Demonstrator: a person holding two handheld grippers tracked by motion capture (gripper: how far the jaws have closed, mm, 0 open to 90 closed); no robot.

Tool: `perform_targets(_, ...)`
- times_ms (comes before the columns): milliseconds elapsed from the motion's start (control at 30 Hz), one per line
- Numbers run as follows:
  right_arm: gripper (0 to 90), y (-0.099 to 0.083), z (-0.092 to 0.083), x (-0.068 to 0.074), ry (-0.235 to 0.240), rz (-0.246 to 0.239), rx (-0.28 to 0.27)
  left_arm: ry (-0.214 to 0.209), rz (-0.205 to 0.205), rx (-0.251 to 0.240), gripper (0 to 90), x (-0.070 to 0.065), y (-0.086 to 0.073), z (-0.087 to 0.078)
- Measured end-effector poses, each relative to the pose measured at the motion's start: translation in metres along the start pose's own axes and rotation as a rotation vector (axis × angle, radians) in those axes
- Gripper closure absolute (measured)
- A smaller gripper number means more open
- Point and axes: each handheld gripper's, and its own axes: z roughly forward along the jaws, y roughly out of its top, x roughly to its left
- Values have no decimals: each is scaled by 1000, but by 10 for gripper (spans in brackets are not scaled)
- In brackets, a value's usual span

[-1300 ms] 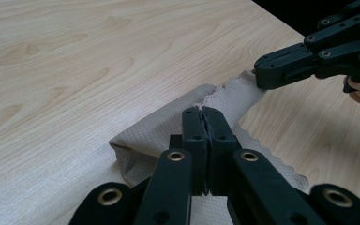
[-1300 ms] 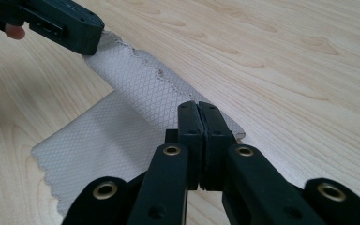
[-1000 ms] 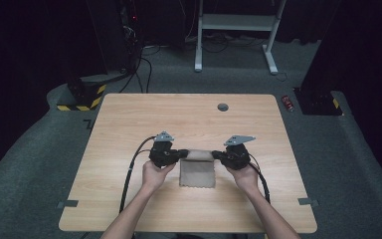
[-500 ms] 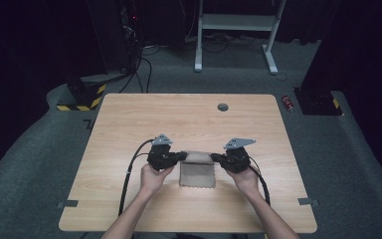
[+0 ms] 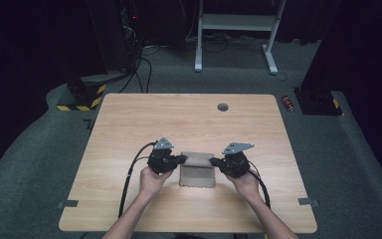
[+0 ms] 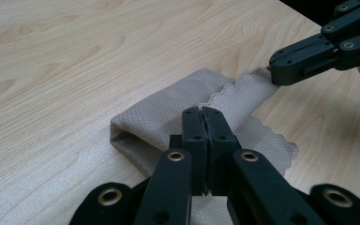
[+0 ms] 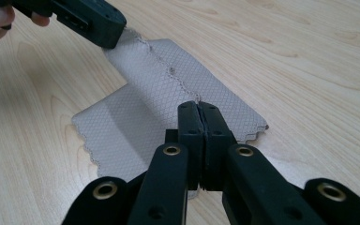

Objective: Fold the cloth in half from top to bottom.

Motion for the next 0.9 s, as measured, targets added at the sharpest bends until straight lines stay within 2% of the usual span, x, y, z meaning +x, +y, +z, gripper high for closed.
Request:
perform_targets(333, 887, -5, -3, 2, 6, 4, 6, -8, 8, 15, 886, -5, -6, 2)
perform_targets(467, 887, -9, 0, 3, 10, 7, 22, 3, 19, 32, 885, -6, -11, 5)
perform_targets(600, 886, -13, 8, 5, 5, 0, 44, 44, 58, 72, 883, -9, -16, 11)
perform_targets(900, 884, -19, 18, 3, 5, 21, 77, 61, 63, 100, 882, -8, -23, 18)
